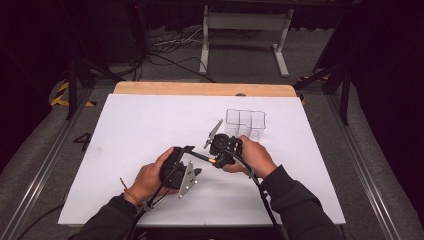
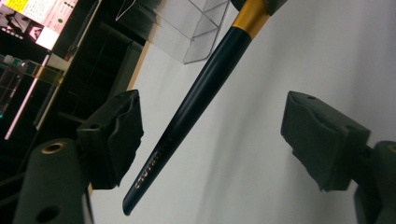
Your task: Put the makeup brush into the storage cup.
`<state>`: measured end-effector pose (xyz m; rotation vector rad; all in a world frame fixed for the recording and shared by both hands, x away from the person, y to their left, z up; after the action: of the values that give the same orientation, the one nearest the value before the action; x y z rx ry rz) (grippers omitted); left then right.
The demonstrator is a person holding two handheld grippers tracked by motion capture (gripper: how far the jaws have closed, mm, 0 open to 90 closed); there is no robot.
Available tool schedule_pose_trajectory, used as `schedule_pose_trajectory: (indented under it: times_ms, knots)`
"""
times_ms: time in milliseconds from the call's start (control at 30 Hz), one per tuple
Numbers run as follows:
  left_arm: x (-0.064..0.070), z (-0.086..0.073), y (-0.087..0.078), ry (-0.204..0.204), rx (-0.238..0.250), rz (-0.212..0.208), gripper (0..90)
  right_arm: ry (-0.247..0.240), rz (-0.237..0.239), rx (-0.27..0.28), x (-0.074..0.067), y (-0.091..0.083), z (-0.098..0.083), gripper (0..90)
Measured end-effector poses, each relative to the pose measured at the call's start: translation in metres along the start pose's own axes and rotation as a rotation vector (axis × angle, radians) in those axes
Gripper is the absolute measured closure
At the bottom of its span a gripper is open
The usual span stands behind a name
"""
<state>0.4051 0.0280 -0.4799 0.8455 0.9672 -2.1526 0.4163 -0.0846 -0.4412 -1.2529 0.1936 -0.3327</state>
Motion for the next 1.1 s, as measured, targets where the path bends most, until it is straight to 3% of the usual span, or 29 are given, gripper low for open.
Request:
schedule_pose_trajectory:
  times_ms: [100,133,167,367,433,567,633,833,933,1033,1100]
  knots:
    - [0.001,0.001,0.002,0.027,-0.009,0.013,31.5,0.001,0.006,0.004,-0.002,0.002,0.003,78.3]
    - [0.001,0.001,0.003,0.046,-0.018,0.036,33.4,-0.003,0.007,0.002,-0.002,0.002,0.003,78.3]
    - [0.001,0.001,0.003,0.046,-0.018,0.036,35.7,-0.003,0.007,0.002,-0.002,0.002,0.003,78.3]
    - [0.008,0.004,0.007,0.132,-0.048,0.056,45.8,-0.003,0.008,-0.003,-0.005,0.006,0.008,78.3]
    - [0.011,0.005,0.008,0.128,-0.045,0.054,50.0,-0.007,0.005,-0.006,-0.005,0.008,0.008,78.3]
    - [0.014,0.007,0.011,0.159,-0.049,0.07,56.0,-0.01,0.005,-0.016,-0.006,0.01,0.01,78.3]
    - [0.015,0.007,0.01,0.197,-0.073,0.073,57.6,-0.009,0.007,-0.019,-0.006,0.01,0.01,78.3]
    - [0.018,0.009,0.013,0.212,-0.087,0.086,67.1,-0.017,0.008,-0.027,-0.008,0.013,0.013,78.3]
    - [0.017,0.008,0.013,0.25,-0.114,0.093,71.8,-0.022,0.011,-0.029,-0.009,0.014,0.014,78.3]
    - [0.018,0.008,0.015,0.25,-0.121,0.089,74.1,-0.026,0.004,-0.032,-0.01,0.014,0.014,78.3]
    - [0.017,0.007,0.014,0.279,-0.14,0.087,74.9,-0.026,0.008,-0.032,-0.01,0.014,0.014,78.3]
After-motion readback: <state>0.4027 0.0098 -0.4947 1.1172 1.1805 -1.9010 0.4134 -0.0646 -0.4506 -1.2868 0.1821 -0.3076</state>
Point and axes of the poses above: each handheld gripper's, and its own axes: y roughly forward along the jaws, z roughly out of its top, x roughly to its right, the point moved 8 cm from there along y, roughly forward along the jaws, and after that the axes turned 2 degrees about z, right-handed, at the moved point
